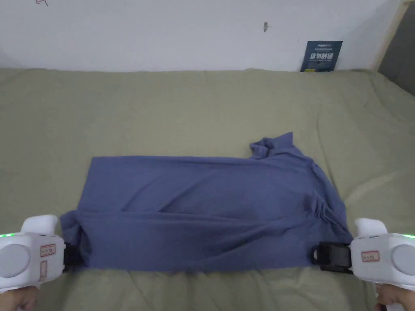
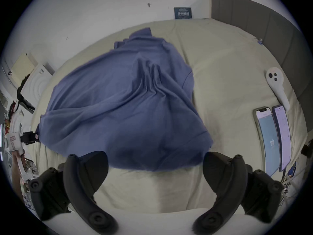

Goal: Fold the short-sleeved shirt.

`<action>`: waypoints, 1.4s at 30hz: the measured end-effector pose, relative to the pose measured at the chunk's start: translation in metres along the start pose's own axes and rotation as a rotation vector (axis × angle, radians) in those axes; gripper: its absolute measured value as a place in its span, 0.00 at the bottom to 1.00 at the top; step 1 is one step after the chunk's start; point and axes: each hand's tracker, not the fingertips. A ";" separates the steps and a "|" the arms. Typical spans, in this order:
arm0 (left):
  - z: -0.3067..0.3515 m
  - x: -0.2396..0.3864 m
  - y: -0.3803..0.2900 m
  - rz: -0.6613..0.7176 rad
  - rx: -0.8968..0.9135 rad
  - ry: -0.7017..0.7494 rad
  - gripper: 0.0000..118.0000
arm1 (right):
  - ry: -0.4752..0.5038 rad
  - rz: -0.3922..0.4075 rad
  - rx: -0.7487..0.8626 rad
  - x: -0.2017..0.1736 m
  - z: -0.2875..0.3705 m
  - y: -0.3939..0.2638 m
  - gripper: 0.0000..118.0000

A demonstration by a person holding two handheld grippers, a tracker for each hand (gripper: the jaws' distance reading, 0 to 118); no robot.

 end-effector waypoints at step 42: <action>0.094 -0.023 -0.130 0.055 0.005 0.058 1.00 | 0.020 0.025 0.128 0.035 0.096 -0.126 0.99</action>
